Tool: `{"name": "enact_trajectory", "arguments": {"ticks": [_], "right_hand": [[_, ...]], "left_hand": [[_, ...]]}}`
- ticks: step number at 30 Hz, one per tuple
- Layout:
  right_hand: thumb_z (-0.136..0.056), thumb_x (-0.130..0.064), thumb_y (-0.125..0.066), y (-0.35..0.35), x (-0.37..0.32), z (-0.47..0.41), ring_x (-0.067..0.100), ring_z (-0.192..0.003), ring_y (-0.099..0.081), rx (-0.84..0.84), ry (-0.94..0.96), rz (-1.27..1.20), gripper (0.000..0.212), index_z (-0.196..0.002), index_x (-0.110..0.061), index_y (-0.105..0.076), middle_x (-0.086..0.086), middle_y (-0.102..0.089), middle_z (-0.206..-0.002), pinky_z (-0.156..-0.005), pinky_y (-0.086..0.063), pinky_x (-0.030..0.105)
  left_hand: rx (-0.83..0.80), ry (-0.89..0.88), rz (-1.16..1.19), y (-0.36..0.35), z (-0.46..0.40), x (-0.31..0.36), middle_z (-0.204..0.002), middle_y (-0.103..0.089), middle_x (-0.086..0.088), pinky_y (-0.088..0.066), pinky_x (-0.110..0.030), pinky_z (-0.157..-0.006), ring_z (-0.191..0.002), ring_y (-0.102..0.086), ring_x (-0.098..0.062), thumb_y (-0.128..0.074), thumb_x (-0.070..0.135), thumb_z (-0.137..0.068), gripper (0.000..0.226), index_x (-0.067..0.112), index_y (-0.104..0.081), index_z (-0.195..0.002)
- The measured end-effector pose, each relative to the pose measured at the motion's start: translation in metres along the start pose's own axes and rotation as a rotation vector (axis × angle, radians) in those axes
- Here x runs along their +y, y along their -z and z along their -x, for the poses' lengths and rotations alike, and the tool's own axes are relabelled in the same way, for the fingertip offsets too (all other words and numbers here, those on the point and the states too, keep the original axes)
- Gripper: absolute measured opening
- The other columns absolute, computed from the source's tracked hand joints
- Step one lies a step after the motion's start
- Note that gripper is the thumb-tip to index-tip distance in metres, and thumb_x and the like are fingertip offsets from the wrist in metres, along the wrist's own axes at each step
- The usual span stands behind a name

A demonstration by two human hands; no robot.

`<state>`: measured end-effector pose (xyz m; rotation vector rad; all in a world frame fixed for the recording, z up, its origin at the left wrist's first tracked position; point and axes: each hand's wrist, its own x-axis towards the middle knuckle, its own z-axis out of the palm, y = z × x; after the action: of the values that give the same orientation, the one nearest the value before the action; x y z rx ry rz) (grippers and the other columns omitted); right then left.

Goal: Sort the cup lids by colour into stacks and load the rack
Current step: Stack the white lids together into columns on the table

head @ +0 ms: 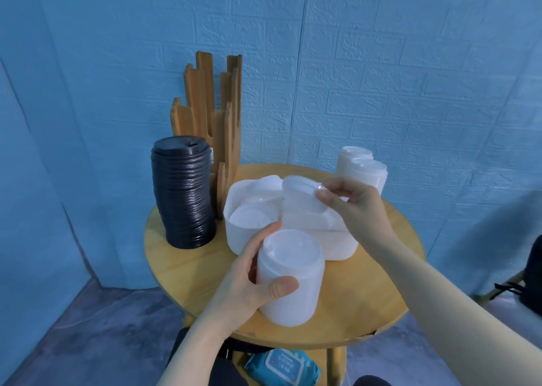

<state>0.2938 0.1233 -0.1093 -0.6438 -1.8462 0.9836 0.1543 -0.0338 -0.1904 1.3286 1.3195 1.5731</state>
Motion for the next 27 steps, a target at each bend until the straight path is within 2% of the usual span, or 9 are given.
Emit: {"name": "enact_trajectory", "arguments": {"ticks": [2,5,8,11,13,17,22,25,27], "right_hand": [[-0.088,-0.014,-0.068,0.003,-0.009,0.010,-0.001,-0.065,-0.058,0.030,-0.125,-0.210,0.006,-0.083,-0.015,-0.068,-0.012,-0.067,-0.068,-0.063,-0.042,0.011],[-0.085,-0.019,-0.064,0.006,-0.015,0.023,0.008,-0.065,-0.056,-0.033,-0.331,-0.500,0.005,-0.087,-0.015,-0.066,-0.004,-0.064,-0.072,-0.062,-0.043,0.020],[-0.074,-0.014,-0.065,0.005,-0.018,0.034,0.013,-0.064,-0.057,-0.086,-0.473,-0.734,0.034,-0.107,-0.009,-0.061,0.003,-0.064,-0.077,-0.060,-0.050,0.023],[-0.068,-0.004,-0.065,0.006,-0.020,0.047,0.015,-0.059,-0.061,-0.098,-0.523,-0.776,0.047,-0.114,-0.007,-0.057,0.008,-0.064,-0.073,-0.054,-0.054,0.026],[-0.067,-0.003,-0.066,0.007,-0.022,0.054,0.018,-0.060,-0.062,-0.126,-0.515,-0.713,0.054,-0.119,-0.008,-0.055,0.011,-0.062,-0.072,-0.051,-0.052,0.026],[-0.066,-0.015,-0.073,0.012,-0.025,0.064,0.017,-0.060,-0.060,-0.212,-0.444,-0.403,0.066,-0.128,-0.023,-0.053,0.012,-0.059,-0.074,-0.051,-0.043,0.026],[-0.067,-0.028,-0.074,0.015,-0.026,0.068,0.015,-0.054,-0.054,-0.306,-0.397,-0.199,0.063,-0.127,-0.027,-0.054,0.008,-0.066,-0.068,-0.048,-0.037,0.021],[-0.065,-0.045,-0.078,0.021,-0.025,0.068,0.012,-0.059,-0.058,-0.382,-0.392,-0.008,0.065,-0.124,-0.030,-0.054,0.003,-0.070,-0.071,-0.052,-0.037,0.023],[-0.064,-0.057,-0.080,0.025,-0.022,0.066,0.007,-0.069,-0.061,-0.388,-0.355,0.115,0.065,-0.121,-0.035,-0.056,-0.003,-0.070,-0.083,-0.058,-0.041,0.018]], "left_hand": [[-0.004,-0.002,0.005,0.000,0.000,0.000,-0.126,-0.059,0.033,-0.047,-0.010,-0.088,-0.117,-0.055,0.009,-0.087,0.070,-0.045,0.104,0.048,-0.043,-0.137],[-0.007,-0.006,0.011,-0.001,0.000,-0.001,-0.131,-0.056,0.034,-0.046,-0.010,-0.091,-0.122,-0.053,0.009,-0.088,0.068,-0.047,0.109,0.051,-0.037,-0.141],[-0.011,-0.020,0.017,0.000,0.000,-0.003,-0.138,-0.051,0.034,-0.044,-0.010,-0.095,-0.128,-0.049,0.008,-0.089,0.064,-0.051,0.110,0.059,-0.028,-0.144],[-0.009,-0.028,0.003,-0.001,0.001,-0.001,-0.137,-0.047,0.041,-0.042,-0.008,-0.094,-0.127,-0.047,0.012,-0.087,0.065,-0.053,0.106,0.074,-0.022,-0.136],[-0.012,-0.041,-0.001,-0.001,0.000,-0.001,-0.137,-0.045,0.044,-0.042,-0.007,-0.095,-0.128,-0.046,0.013,-0.087,0.064,-0.055,0.110,0.071,-0.018,-0.140],[-0.013,-0.047,0.007,-0.002,0.001,-0.001,-0.140,-0.047,0.037,-0.043,-0.010,-0.096,-0.131,-0.047,0.008,-0.088,0.060,-0.056,0.099,0.076,-0.028,-0.134],[0.003,-0.050,0.021,-0.003,0.000,-0.003,-0.141,-0.051,0.029,-0.046,-0.016,-0.098,-0.131,-0.050,0.001,-0.089,0.059,-0.057,0.096,0.066,-0.037,-0.137],[0.004,-0.042,0.022,-0.003,0.000,-0.003,-0.134,-0.055,0.032,-0.048,-0.017,-0.094,-0.126,-0.054,0.002,-0.088,0.061,-0.054,0.101,0.054,-0.037,-0.141],[0.003,-0.040,0.012,-0.003,0.000,-0.003,-0.134,-0.055,0.031,-0.049,-0.019,-0.095,-0.126,-0.054,0.001,-0.089,0.061,-0.055,0.099,0.055,-0.039,-0.140]]}}
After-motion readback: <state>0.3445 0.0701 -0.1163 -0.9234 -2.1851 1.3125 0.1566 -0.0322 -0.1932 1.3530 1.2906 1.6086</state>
